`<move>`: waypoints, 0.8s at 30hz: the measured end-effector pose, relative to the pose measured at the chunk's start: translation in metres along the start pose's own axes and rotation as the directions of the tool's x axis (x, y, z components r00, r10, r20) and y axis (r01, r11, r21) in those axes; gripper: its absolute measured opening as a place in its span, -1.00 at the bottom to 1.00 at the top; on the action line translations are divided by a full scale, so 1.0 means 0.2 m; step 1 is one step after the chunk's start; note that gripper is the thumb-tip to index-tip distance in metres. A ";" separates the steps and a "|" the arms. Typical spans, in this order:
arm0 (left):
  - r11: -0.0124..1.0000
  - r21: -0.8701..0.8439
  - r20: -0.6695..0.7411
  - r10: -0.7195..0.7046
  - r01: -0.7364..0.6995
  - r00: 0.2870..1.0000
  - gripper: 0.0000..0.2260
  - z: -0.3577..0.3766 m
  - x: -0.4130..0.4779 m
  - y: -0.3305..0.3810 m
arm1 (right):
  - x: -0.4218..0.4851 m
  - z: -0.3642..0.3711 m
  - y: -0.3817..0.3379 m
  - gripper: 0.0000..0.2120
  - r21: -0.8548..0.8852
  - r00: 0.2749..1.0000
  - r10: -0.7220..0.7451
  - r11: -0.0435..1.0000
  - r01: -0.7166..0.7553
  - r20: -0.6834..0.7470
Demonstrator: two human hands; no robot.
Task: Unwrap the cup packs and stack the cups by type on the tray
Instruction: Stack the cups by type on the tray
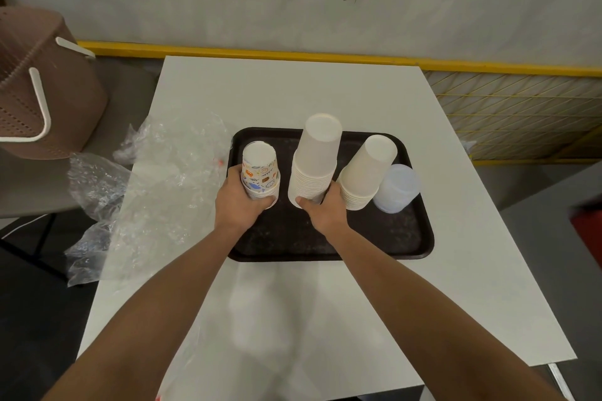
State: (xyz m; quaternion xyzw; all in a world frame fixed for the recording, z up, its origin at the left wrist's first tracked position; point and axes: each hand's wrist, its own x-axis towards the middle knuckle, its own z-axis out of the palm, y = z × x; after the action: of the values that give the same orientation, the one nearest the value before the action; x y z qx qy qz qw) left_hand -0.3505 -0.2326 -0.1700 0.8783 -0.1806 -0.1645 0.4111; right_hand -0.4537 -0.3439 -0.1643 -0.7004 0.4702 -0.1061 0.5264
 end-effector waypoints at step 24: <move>1.000 -0.005 0.024 -0.018 0.018 1.000 -0.34 -0.02 0.00 0.01 | 0.03 0.01 -0.01 -0.29 0.002 0.997 -0.069 0.998 0.069 -0.045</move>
State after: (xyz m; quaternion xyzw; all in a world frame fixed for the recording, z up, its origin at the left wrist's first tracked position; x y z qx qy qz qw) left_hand -0.3491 -0.2318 -0.1665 0.8767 -0.1773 -0.1794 0.4097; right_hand -0.4479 -0.3465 -0.1655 -0.7128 0.4574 -0.1405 0.5128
